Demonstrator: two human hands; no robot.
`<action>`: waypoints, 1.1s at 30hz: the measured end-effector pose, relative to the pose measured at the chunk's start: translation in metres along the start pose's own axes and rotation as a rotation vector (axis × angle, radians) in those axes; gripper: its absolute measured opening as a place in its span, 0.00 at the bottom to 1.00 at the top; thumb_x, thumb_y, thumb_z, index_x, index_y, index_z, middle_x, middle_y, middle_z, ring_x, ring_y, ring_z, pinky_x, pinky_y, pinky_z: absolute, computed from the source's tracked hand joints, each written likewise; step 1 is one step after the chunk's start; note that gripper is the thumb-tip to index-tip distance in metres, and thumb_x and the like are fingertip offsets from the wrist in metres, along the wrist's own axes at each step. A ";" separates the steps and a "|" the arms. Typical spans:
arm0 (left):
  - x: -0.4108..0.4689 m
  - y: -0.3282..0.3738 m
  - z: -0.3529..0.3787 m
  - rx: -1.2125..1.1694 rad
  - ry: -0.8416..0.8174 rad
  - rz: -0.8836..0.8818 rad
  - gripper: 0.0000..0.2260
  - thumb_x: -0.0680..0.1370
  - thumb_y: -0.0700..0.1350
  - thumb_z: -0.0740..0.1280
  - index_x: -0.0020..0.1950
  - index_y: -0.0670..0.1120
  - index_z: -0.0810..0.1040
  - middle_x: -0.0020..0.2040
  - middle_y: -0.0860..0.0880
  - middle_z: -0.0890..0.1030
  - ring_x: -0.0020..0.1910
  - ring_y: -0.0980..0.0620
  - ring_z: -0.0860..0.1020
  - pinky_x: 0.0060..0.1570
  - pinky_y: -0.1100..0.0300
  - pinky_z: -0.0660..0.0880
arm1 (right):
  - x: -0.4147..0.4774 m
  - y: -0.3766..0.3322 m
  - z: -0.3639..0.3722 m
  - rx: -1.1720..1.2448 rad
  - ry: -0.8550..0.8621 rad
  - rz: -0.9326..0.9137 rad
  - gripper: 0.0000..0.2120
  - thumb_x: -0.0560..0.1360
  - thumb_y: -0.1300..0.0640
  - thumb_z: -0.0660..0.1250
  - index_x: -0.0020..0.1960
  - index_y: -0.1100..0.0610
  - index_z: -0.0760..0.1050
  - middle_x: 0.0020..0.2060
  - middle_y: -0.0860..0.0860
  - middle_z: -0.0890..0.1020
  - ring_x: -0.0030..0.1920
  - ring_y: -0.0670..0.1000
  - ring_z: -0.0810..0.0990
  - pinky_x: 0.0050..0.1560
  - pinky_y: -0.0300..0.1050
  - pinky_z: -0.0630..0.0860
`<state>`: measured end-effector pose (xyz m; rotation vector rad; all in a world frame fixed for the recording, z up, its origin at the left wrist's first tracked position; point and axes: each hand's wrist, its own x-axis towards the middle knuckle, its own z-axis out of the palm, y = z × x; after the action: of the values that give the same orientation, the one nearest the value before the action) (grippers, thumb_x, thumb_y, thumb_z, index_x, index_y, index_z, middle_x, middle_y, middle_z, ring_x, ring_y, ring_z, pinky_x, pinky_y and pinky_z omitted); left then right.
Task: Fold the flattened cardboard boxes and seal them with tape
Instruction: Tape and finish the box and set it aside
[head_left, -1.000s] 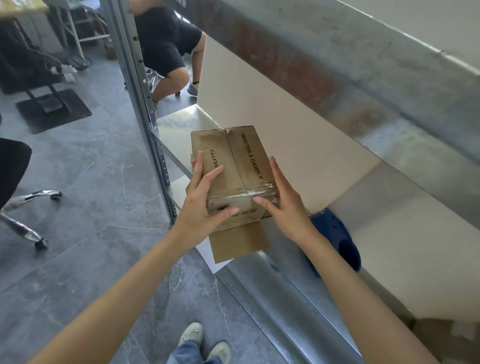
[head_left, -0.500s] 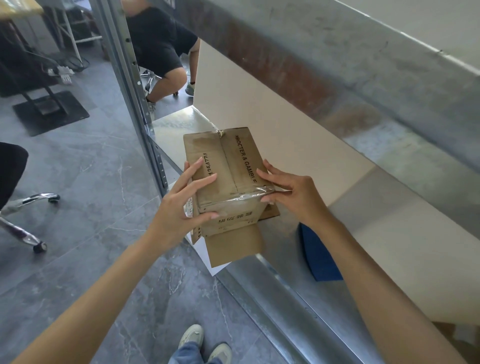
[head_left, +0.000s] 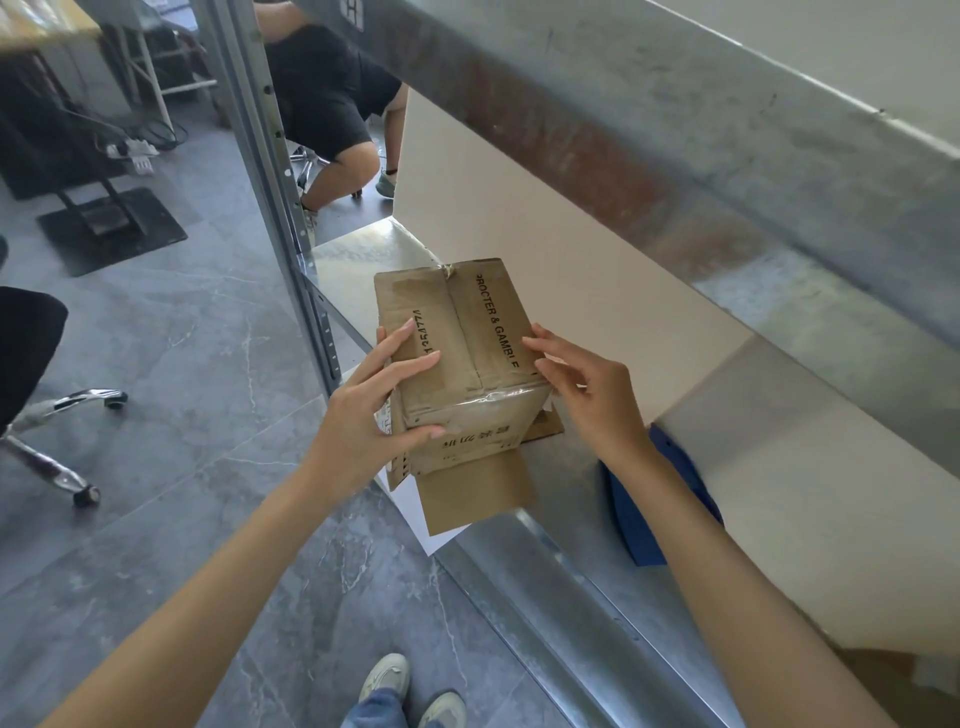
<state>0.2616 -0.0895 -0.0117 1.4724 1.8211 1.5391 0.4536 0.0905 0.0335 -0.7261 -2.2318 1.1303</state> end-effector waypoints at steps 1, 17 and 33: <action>-0.001 -0.001 -0.001 -0.009 0.006 -0.003 0.29 0.69 0.50 0.77 0.70 0.49 0.76 0.78 0.53 0.65 0.78 0.54 0.60 0.69 0.54 0.71 | -0.001 0.000 0.000 0.023 -0.004 0.023 0.13 0.83 0.57 0.62 0.65 0.52 0.79 0.65 0.45 0.79 0.64 0.41 0.77 0.62 0.51 0.79; -0.006 -0.004 -0.001 -0.048 0.030 -0.004 0.29 0.69 0.46 0.78 0.69 0.51 0.76 0.78 0.54 0.65 0.77 0.59 0.60 0.67 0.66 0.70 | -0.002 -0.009 0.010 0.036 0.072 0.102 0.15 0.77 0.57 0.72 0.63 0.50 0.79 0.62 0.41 0.81 0.57 0.41 0.82 0.61 0.49 0.79; -0.003 0.022 -0.026 0.192 0.056 0.014 0.34 0.66 0.54 0.78 0.71 0.52 0.74 0.75 0.55 0.68 0.74 0.61 0.64 0.71 0.68 0.63 | 0.024 -0.021 -0.043 -0.273 -0.276 0.066 0.36 0.63 0.52 0.81 0.69 0.39 0.73 0.71 0.40 0.68 0.70 0.44 0.66 0.74 0.52 0.63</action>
<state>0.2531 -0.1081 0.0162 1.5423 2.0443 1.4592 0.4604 0.1189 0.0783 -0.7969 -2.6493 1.0183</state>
